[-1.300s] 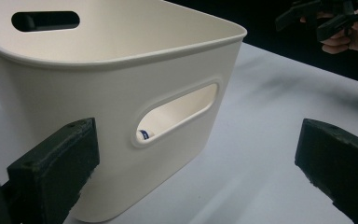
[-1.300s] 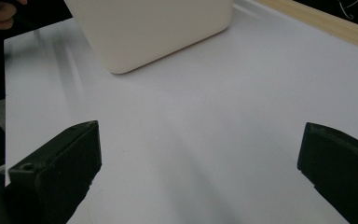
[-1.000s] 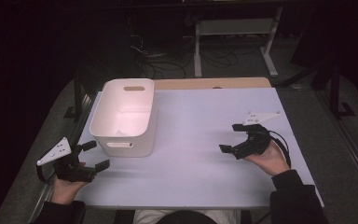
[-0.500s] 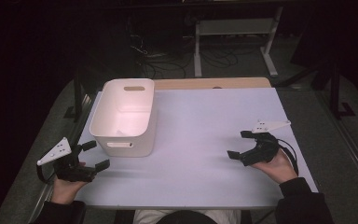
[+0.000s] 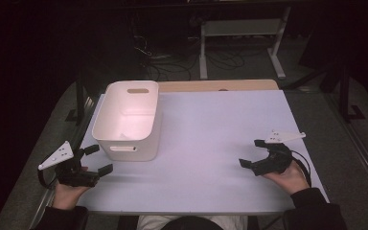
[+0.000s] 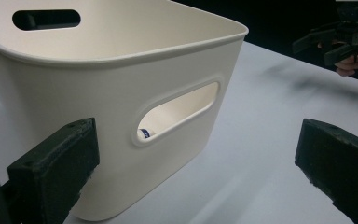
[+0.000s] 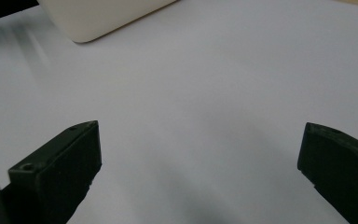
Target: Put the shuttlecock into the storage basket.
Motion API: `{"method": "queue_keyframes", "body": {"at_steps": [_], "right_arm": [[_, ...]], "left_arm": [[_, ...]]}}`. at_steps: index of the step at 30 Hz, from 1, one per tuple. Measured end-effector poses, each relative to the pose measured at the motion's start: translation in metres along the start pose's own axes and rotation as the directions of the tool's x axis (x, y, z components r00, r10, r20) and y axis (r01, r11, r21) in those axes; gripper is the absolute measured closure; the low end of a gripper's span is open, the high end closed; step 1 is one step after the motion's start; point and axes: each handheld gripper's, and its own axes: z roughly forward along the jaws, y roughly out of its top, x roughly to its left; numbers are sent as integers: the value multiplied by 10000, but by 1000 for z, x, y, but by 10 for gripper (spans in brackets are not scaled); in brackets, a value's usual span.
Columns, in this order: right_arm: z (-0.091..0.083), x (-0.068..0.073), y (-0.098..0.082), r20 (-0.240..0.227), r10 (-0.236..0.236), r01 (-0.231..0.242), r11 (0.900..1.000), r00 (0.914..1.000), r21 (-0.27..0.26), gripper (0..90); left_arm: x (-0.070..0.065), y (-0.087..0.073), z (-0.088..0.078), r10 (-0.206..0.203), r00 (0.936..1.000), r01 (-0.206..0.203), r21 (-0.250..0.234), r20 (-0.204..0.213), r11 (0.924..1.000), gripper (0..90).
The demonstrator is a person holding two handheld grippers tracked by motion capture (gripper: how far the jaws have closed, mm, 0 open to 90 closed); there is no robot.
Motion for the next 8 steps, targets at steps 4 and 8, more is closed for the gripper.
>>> {"method": "queue_keyframes", "body": {"at_steps": [4,8], "right_arm": [[-3,0,-5,133,41,-40,10000,9999,-45,0],[-5,-1,-9,243,130,-129,9999,9996,-39,0]], "left_arm": [[0,0,0,0,10000,0,-2,-1,10000,0],[0,0,0,-4,10000,4,7,9,10000,0]]}}
